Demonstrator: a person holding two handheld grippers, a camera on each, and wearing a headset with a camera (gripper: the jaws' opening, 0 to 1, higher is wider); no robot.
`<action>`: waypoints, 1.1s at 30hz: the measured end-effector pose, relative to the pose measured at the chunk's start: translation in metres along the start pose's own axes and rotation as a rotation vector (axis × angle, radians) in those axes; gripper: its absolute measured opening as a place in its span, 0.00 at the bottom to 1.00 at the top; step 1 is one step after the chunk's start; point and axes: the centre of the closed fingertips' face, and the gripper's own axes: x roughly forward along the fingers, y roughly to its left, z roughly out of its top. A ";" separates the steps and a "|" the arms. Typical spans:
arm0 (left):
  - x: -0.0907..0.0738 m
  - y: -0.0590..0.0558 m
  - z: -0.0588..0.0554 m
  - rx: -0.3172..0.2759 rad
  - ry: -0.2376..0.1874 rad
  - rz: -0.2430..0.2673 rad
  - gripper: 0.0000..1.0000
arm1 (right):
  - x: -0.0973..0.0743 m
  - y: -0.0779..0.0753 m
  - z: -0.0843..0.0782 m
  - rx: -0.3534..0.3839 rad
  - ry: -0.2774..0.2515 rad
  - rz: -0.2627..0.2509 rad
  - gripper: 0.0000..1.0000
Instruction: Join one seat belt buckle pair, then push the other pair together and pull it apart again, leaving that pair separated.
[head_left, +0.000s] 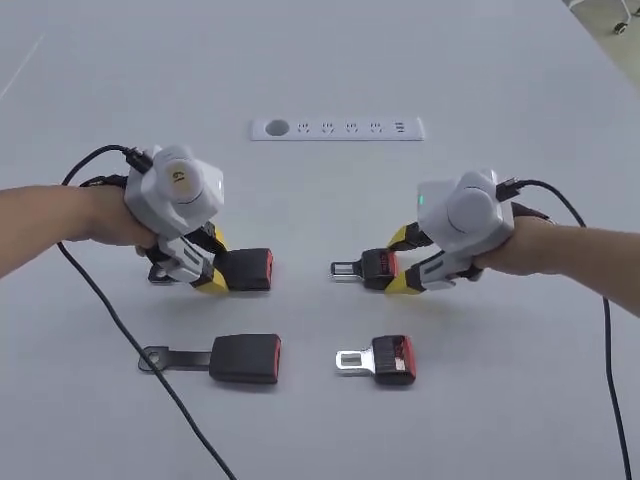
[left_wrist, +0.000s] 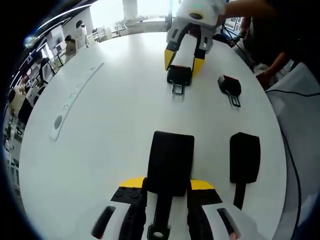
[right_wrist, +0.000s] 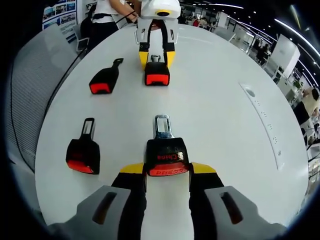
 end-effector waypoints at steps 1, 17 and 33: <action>0.000 0.000 0.000 0.002 0.001 -0.001 0.31 | 0.000 0.000 0.000 0.002 0.002 0.001 0.30; 0.002 0.000 0.000 -0.012 -0.008 -0.003 0.31 | -0.002 0.002 0.000 0.003 0.015 0.001 0.30; 0.002 -0.002 0.000 -0.009 -0.007 -0.016 0.31 | 0.007 0.001 0.012 -0.002 -0.002 0.009 0.30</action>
